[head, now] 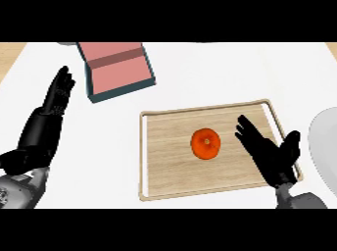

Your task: Pick the squash from the tray and place it in the plate

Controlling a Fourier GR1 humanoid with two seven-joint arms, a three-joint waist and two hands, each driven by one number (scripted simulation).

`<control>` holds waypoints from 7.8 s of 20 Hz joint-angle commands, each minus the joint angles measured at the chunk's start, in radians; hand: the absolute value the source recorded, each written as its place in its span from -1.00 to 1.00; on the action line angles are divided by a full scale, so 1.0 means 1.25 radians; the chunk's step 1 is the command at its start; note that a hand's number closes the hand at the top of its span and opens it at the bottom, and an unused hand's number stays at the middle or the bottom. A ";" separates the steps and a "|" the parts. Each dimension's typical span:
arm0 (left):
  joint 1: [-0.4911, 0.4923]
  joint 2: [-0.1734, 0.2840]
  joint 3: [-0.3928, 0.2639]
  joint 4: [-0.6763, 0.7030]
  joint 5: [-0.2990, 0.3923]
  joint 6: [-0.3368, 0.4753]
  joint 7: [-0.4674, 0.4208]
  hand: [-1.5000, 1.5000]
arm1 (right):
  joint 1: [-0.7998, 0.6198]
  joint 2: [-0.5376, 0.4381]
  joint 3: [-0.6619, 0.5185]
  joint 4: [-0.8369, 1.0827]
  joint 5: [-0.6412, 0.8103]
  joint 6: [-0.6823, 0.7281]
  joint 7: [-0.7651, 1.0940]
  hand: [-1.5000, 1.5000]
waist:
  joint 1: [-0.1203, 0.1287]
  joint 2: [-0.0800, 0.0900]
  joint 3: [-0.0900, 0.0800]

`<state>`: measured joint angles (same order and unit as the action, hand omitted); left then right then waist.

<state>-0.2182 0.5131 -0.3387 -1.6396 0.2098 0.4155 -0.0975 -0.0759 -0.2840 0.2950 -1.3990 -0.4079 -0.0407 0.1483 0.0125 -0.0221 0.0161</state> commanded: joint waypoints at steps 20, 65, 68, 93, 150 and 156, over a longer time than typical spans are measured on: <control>0.155 -0.146 -0.011 0.185 0.146 -0.126 0.176 0.00 | -0.313 -0.162 -0.215 0.077 0.225 0.043 -0.325 -1.00 | -0.008 0.018 -0.013; 0.191 -0.242 0.079 0.181 0.028 -0.180 0.206 0.00 | -0.282 0.046 0.143 -0.097 0.822 0.271 0.257 -1.00 | -0.005 0.018 -0.013; 0.165 -0.254 0.104 0.213 0.026 -0.199 0.195 0.00 | -0.216 0.049 0.158 -0.211 0.850 0.303 0.309 -1.00 | -0.011 0.017 -0.013; 0.197 -0.266 0.155 0.149 -0.014 -0.238 0.243 0.00 | -0.267 0.140 0.075 0.036 1.082 0.138 0.161 1.00 | -0.008 0.017 -0.013; 0.172 -0.281 0.184 0.177 -0.022 -0.277 0.251 0.00 | -0.094 -0.168 -0.627 0.363 0.835 -0.575 0.311 -1.00 | -0.004 0.021 -0.009; 0.230 -0.277 0.178 0.185 -0.040 -0.287 0.201 0.00 | -0.118 -0.159 -0.716 0.437 0.634 -0.595 -0.027 -1.00 | -0.003 0.020 -0.008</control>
<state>0.0096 0.1574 -0.1126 -1.4441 0.1653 0.0750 0.1706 -0.2154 -0.4889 -0.5457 -0.8996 0.5361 -0.7952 0.3354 0.0074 -0.0009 0.0076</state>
